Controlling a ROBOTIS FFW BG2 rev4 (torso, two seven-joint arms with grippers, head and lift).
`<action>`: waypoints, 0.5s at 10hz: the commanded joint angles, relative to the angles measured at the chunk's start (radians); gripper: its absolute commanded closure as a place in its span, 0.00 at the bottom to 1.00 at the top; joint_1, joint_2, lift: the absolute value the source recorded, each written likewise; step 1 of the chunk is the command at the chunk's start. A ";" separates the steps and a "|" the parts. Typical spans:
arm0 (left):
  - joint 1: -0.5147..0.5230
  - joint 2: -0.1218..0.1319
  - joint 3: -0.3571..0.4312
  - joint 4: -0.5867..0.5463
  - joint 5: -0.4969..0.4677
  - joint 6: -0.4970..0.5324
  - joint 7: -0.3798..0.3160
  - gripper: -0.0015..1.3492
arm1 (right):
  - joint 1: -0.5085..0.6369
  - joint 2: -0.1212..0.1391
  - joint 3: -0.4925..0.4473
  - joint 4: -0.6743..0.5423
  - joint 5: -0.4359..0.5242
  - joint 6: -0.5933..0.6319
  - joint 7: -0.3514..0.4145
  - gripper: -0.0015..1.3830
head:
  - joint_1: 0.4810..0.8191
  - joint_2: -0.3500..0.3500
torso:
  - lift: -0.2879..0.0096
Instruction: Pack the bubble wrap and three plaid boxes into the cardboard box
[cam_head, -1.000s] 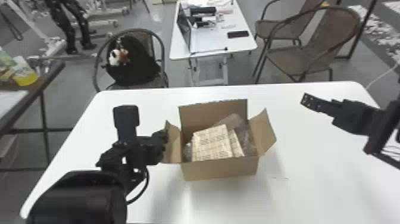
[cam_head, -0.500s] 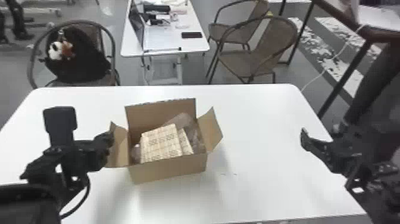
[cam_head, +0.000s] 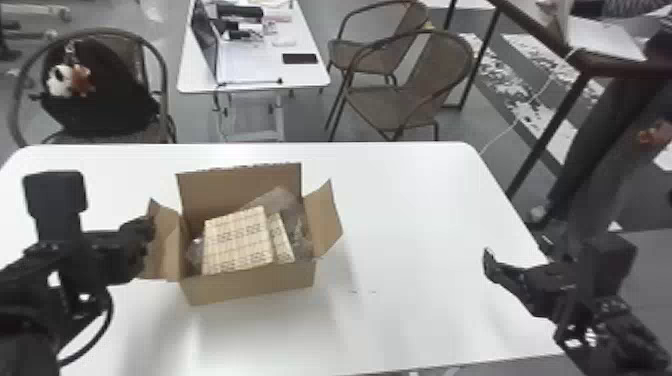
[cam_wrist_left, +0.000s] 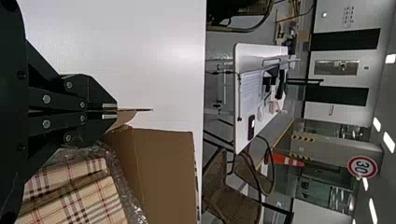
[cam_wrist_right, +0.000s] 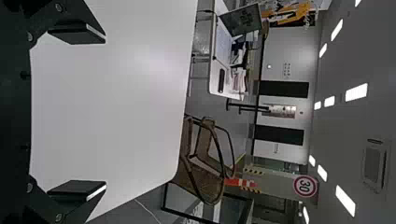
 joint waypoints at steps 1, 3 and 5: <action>-0.010 -0.006 0.056 0.022 -0.002 -0.014 0.009 0.89 | -0.003 0.004 0.000 0.012 0.009 0.000 0.003 0.14 | 0.63 0.36 | 0.66; -0.016 -0.006 0.125 0.075 0.069 -0.016 0.061 0.89 | 0.000 0.004 0.001 0.014 0.012 0.006 0.006 0.14 | 0.63 0.43 | 0.66; -0.036 -0.006 0.162 0.133 0.082 -0.053 0.103 0.89 | -0.001 0.004 0.008 0.014 0.014 0.012 0.009 0.14 | 0.63 0.49 | 0.66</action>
